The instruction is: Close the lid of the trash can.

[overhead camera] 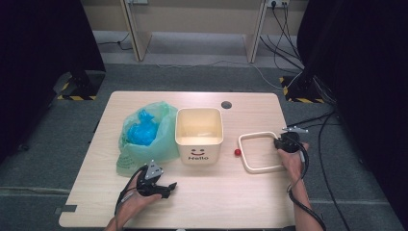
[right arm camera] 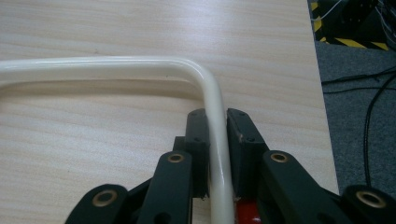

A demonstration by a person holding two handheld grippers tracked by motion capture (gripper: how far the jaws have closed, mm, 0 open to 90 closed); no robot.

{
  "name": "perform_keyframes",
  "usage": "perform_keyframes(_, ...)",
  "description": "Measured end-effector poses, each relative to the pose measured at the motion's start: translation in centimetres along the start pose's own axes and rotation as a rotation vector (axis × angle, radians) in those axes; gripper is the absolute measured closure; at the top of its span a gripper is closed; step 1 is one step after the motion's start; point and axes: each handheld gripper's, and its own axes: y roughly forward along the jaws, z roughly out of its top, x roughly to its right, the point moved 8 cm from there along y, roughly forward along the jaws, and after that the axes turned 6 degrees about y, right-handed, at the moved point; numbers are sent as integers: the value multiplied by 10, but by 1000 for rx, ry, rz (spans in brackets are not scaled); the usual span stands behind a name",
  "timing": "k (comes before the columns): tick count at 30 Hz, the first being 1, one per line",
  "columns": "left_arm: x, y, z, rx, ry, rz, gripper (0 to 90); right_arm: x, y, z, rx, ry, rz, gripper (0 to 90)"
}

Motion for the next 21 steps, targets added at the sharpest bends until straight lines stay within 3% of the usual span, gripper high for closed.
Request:
perform_keyframes(9,0,0,0,-1,-2,-1,163,4,-7,5,30,72,52,805)
perform_keyframes(16,0,0,0,0,-1,-3,162,5,-26,21,77,76,82,807)
perform_keyframes(21,1,1,1,2,6,-15,168,-4,-41,43,104,67,110,807)
